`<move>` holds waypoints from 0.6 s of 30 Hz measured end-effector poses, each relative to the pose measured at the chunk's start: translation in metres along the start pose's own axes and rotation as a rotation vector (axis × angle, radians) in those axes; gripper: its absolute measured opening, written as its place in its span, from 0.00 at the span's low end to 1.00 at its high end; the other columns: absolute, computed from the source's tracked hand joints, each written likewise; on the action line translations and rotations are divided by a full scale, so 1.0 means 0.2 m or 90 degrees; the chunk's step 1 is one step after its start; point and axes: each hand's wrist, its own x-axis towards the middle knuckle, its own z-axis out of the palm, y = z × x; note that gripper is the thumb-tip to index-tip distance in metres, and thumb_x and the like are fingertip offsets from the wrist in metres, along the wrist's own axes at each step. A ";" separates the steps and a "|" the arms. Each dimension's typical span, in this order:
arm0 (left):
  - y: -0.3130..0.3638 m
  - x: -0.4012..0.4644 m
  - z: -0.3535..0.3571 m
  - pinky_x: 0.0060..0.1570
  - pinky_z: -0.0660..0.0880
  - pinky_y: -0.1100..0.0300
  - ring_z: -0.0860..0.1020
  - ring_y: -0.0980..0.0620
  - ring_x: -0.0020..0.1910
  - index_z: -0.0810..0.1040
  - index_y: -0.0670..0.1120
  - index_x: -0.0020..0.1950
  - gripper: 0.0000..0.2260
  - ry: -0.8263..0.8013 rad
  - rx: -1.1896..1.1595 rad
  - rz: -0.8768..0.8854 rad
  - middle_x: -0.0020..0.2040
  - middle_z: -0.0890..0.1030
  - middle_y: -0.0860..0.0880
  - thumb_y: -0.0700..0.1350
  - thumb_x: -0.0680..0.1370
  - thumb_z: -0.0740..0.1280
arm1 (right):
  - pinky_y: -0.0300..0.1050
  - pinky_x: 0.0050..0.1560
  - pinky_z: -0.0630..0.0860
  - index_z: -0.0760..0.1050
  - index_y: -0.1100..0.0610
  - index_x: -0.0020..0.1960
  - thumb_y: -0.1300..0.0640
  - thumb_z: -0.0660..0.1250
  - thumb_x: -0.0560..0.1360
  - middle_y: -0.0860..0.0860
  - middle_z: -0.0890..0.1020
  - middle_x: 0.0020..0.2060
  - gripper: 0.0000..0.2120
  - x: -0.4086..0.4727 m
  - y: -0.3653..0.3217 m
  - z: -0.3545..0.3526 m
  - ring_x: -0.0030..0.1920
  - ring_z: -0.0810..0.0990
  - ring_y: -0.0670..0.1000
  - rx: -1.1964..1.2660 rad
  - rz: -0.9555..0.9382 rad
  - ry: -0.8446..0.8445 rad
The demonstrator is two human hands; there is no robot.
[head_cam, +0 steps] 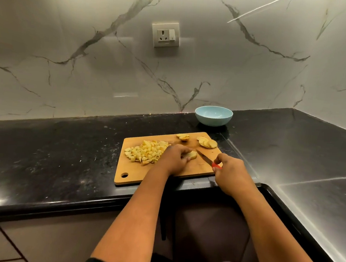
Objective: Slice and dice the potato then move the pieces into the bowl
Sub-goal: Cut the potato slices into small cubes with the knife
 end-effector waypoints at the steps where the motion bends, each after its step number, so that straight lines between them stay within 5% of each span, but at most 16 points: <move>1: -0.01 0.00 -0.01 0.65 0.71 0.58 0.75 0.50 0.64 0.76 0.47 0.69 0.18 -0.003 -0.001 0.006 0.67 0.77 0.47 0.45 0.80 0.67 | 0.49 0.43 0.79 0.73 0.54 0.58 0.58 0.65 0.79 0.55 0.79 0.47 0.08 -0.01 0.00 0.00 0.43 0.78 0.53 -0.001 -0.010 0.026; 7: 0.00 -0.02 0.06 0.62 0.73 0.55 0.76 0.48 0.60 0.79 0.44 0.64 0.17 0.131 0.074 0.017 0.61 0.80 0.45 0.51 0.79 0.68 | 0.47 0.41 0.77 0.73 0.55 0.54 0.58 0.65 0.78 0.53 0.77 0.40 0.05 -0.04 -0.05 0.03 0.39 0.77 0.53 -0.010 -0.072 0.074; 18: -0.02 0.01 0.07 0.58 0.74 0.57 0.77 0.49 0.56 0.84 0.42 0.57 0.12 0.122 0.057 0.036 0.57 0.81 0.46 0.47 0.79 0.69 | 0.48 0.40 0.80 0.77 0.55 0.48 0.60 0.65 0.78 0.51 0.75 0.35 0.03 -0.01 -0.06 0.07 0.36 0.76 0.51 0.021 -0.068 0.080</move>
